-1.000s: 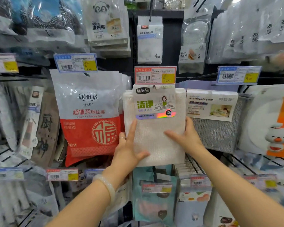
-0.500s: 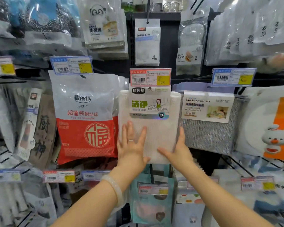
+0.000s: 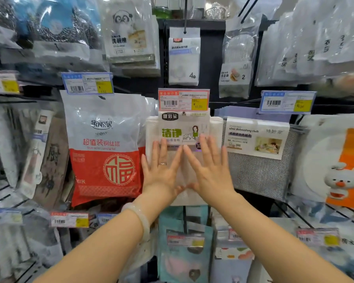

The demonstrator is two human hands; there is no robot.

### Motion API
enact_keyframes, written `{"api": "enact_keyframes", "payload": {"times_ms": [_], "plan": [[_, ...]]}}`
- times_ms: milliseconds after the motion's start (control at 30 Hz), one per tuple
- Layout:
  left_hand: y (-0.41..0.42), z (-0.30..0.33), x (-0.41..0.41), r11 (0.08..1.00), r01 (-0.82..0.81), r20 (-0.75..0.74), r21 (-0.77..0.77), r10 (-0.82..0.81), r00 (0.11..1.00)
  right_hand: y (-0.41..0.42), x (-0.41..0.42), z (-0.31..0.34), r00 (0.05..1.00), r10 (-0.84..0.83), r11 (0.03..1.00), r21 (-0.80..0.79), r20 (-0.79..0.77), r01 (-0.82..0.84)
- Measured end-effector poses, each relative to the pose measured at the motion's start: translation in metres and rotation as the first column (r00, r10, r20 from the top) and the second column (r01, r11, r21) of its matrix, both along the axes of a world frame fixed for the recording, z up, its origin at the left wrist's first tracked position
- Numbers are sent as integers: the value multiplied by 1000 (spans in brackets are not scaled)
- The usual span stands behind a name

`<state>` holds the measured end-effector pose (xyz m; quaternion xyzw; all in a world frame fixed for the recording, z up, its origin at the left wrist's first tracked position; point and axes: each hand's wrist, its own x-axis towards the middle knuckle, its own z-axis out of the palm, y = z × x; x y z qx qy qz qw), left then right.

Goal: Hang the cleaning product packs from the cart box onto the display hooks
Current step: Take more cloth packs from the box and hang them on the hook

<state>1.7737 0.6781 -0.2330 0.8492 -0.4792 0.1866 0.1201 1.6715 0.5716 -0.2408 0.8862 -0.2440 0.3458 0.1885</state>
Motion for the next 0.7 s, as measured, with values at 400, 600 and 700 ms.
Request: {"api": "enact_keyframes", "payload": {"times_ms": [400,600,700], "plan": [[-2,-2,-10,997,6,20,-83,-5,1000,2,5,-8,971,185,983,-36,153,-182],[92,-75,15,939,-63,-56,-338,47,997,75,48,-50,806,539,818,75,246,-570],[165,-87,40,940,-297,-159,-169,271,949,129,87,-65,762,624,743,171,171,-647]]}}
